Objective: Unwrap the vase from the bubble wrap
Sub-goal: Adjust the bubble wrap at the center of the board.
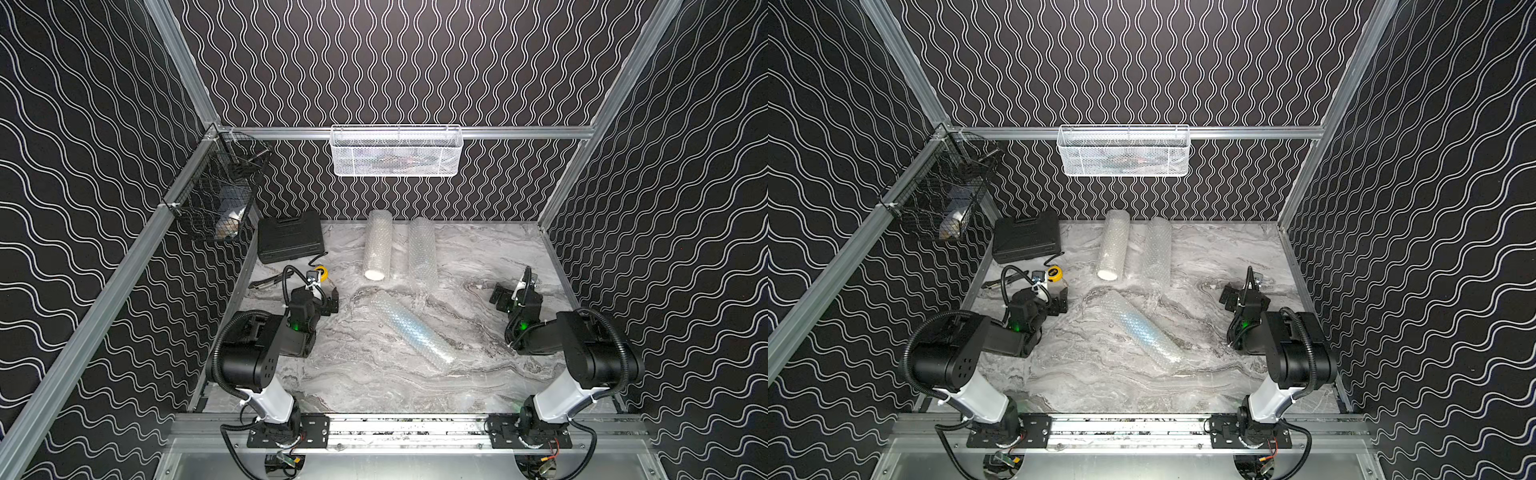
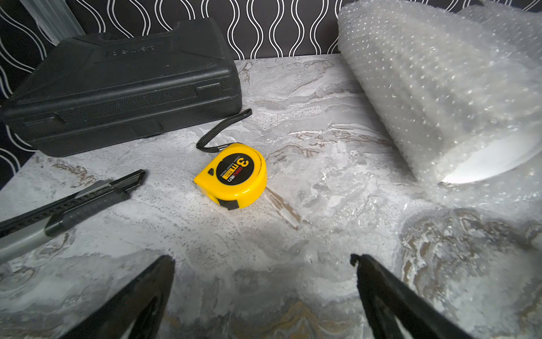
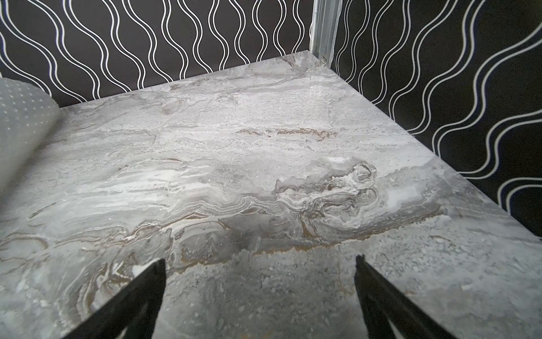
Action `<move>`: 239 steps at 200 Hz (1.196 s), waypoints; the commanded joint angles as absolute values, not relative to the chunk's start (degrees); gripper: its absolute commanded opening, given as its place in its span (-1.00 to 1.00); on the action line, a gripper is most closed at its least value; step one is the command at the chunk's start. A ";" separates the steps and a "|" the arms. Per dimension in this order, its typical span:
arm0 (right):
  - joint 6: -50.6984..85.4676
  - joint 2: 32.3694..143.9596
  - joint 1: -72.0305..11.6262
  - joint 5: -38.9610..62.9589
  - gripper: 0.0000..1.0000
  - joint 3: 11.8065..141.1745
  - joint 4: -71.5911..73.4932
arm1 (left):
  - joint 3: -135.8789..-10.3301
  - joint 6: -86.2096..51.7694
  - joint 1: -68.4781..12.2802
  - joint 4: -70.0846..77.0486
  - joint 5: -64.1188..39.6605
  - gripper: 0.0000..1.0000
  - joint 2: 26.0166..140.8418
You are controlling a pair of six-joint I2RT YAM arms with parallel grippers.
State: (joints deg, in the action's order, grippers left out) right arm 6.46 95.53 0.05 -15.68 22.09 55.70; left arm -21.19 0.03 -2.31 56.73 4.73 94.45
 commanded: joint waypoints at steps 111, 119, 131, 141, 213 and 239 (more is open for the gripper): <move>14.64 79.48 -0.62 -13.15 0.99 35.97 13.60 | -36.56 -28.65 -7.35 6.46 30.29 0.99 73.53; 15.16 79.24 -0.62 -9.99 0.99 37.92 9.99 | -37.59 -30.98 -7.75 4.10 26.85 0.99 72.91; 17.08 79.13 -0.62 -4.25 0.99 40.38 5.34 | -38.90 -33.08 -8.17 0.94 21.16 1.00 72.30; 17.70 79.27 -0.94 1.11 0.99 41.39 3.21 | -40.00 -34.10 -8.59 -1.61 16.02 0.99 72.07; 19.73 81.27 -8.78 19.76 0.98 45.61 -9.08 | -41.29 -34.24 -13.23 -5.72 -22.14 0.99 74.48; 19.68 82.39 -13.29 20.77 0.98 46.23 -11.91 | -41.61 -34.75 -18.21 -4.45 -24.41 0.99 76.78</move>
State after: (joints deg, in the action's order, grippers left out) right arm 19.00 81.58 -10.68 16.82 45.34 -6.61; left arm -41.12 -33.19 -15.29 -5.21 -16.01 75.13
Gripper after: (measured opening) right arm 0.988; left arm 0.997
